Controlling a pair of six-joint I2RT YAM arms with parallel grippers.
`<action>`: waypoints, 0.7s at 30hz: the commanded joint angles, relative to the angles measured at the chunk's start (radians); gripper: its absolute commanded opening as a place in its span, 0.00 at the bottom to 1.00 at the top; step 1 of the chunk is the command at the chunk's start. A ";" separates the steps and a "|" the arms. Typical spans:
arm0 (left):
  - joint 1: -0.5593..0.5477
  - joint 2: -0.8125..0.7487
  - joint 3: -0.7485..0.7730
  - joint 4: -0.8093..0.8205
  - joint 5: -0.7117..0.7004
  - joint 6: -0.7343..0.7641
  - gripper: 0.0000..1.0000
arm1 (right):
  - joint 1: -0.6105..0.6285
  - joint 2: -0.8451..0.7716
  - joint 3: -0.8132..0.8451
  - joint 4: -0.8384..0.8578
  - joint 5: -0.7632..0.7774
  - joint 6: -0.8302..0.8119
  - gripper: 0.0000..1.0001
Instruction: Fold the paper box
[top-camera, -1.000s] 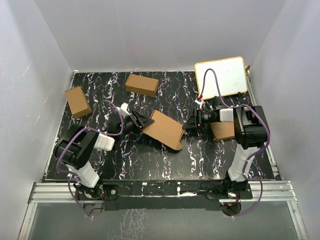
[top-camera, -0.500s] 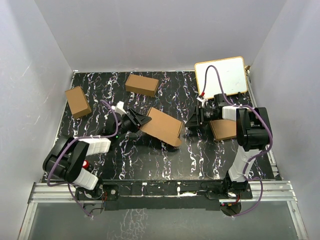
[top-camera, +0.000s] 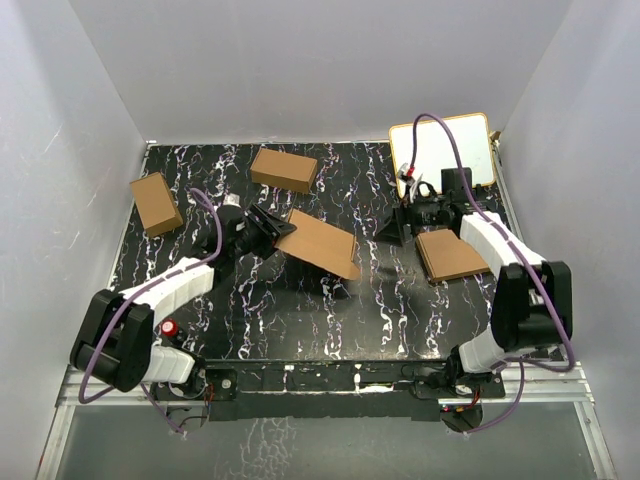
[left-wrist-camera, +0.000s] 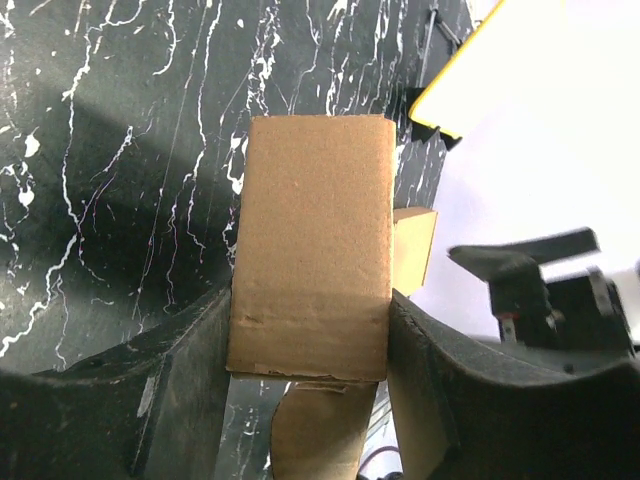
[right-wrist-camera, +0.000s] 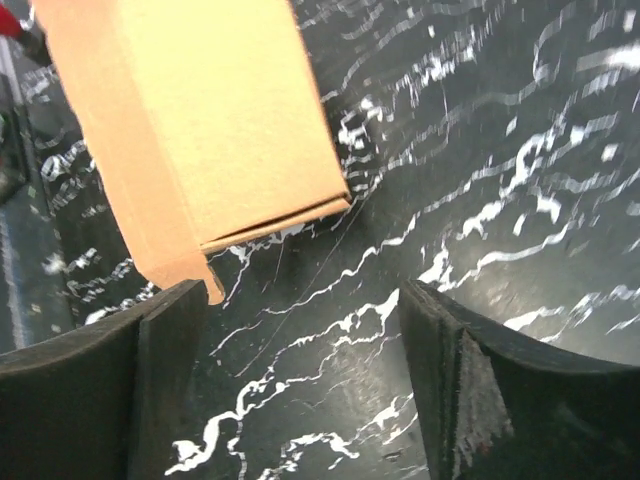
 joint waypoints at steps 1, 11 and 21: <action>0.002 -0.051 0.112 -0.282 -0.069 -0.072 0.32 | 0.094 -0.183 0.003 0.056 0.034 -0.239 0.93; 0.003 0.007 0.280 -0.518 -0.062 -0.188 0.32 | 0.507 -0.284 -0.016 0.158 0.438 -0.445 0.99; 0.003 0.060 0.342 -0.565 -0.047 -0.266 0.32 | 0.723 -0.206 -0.049 0.281 0.804 -0.468 0.99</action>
